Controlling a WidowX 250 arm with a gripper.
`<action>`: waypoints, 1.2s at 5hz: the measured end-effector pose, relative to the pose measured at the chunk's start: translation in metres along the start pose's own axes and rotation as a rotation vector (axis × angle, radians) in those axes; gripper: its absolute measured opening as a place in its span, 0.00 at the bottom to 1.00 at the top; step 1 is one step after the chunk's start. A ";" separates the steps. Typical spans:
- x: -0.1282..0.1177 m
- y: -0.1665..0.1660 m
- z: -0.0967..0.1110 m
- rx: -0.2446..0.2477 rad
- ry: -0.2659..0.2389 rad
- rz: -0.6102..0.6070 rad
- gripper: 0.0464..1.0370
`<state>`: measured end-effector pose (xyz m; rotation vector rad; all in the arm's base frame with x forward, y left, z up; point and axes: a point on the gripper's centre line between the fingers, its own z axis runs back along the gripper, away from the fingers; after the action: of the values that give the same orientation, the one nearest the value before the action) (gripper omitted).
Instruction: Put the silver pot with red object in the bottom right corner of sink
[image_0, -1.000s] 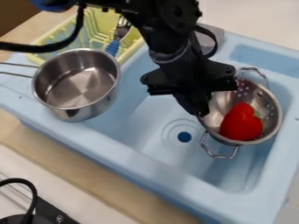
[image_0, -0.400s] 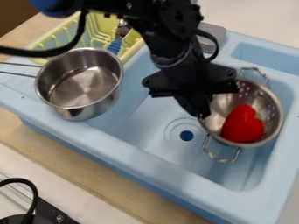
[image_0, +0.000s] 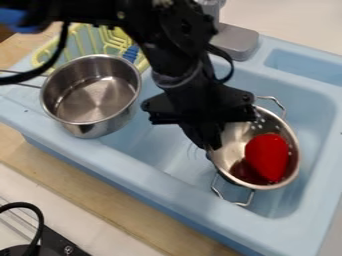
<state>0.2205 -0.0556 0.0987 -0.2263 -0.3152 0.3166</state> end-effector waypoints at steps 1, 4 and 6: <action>0.000 0.001 -0.002 0.006 0.002 -0.004 0.01; 0.001 0.010 -0.010 0.060 0.027 0.006 0.17; 0.003 0.007 0.007 0.058 -0.013 0.027 0.72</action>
<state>0.2189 -0.0470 0.1039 -0.1713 -0.3158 0.3536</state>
